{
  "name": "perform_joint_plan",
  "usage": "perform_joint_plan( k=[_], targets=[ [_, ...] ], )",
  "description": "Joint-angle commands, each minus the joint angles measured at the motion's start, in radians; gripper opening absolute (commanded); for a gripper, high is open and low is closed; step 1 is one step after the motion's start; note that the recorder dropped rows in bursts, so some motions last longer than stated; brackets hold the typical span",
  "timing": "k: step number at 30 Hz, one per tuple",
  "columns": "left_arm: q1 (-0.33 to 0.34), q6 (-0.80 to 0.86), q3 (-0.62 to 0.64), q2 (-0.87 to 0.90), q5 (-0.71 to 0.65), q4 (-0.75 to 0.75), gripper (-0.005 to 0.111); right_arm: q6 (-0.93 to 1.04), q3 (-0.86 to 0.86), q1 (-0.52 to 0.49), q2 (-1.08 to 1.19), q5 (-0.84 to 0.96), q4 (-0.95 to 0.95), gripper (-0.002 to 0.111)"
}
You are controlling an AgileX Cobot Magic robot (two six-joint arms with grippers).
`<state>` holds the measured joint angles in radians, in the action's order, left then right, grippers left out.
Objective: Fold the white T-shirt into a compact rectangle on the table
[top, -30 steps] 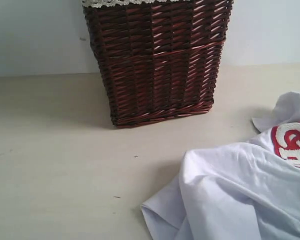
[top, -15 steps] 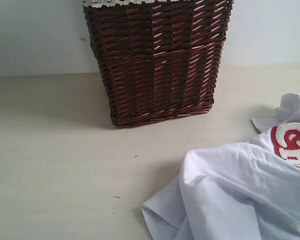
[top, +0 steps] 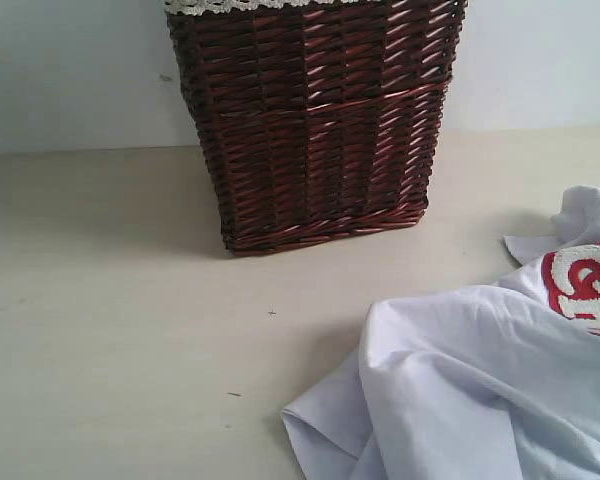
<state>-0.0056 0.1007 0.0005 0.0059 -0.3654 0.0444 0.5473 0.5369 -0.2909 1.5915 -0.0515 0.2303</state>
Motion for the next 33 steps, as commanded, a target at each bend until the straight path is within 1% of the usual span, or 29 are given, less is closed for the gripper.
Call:
perform_joint_plan(
  k=[1, 5, 9, 12, 20, 22, 25, 27, 29, 31, 33],
  targets=[
    [-0.006, 0.000, -0.001, -0.006, 0.007, 0.000, 0.000, 0.031, 0.003, -0.003, 0.074, 0.011, -0.007, 0.000],
    [-0.006, 0.000, -0.001, -0.006, 0.007, 0.000, 0.000, 0.032, 0.003, -0.003, 0.175, 0.105, -0.007, 0.000],
    [-0.006, 0.000, -0.001, -0.006, 0.007, 0.000, 0.000, 0.030, 0.003, -0.011, 0.216, 0.168, -0.012, 0.000],
    [-0.006, 0.000, -0.001, -0.006, 0.007, 0.000, 0.000, 0.026, 0.004, -0.055, 0.216, 0.170, -0.012, 0.000],
    [-0.006, 0.000, -0.001, -0.006, 0.007, 0.000, 0.000, 0.033, 0.032, -0.241, 0.167, 0.165, -0.010, 0.000],
    [-0.006, 0.000, -0.001, -0.006, 0.007, 0.000, 0.000, 0.035, 0.032, -0.258, 0.156, 0.155, 0.021, 0.000],
    [-0.006, 0.000, -0.001, -0.006, 0.007, 0.000, 0.000, 0.035, 0.032, -0.258, 0.129, 0.145, 0.037, 0.000],
    [-0.006, 0.000, -0.001, -0.006, 0.007, 0.000, 0.000, 0.025, 0.032, -0.255, 0.088, 0.097, 0.034, 0.000],
    [-0.006, 0.000, -0.001, -0.006, 0.007, 0.000, 0.000, 0.026, 0.032, -0.255, 0.029, 0.035, 0.030, 0.002],
    [-0.006, 0.000, -0.001, -0.006, 0.007, 0.000, 0.000, 0.026, 0.039, -0.255, -0.041, 0.001, 0.030, 0.008],
    [-0.006, 0.000, -0.001, -0.006, 0.007, 0.000, 0.000, 0.026, 0.053, -0.255, -0.112, -0.005, 0.030, 0.017]
  ],
)
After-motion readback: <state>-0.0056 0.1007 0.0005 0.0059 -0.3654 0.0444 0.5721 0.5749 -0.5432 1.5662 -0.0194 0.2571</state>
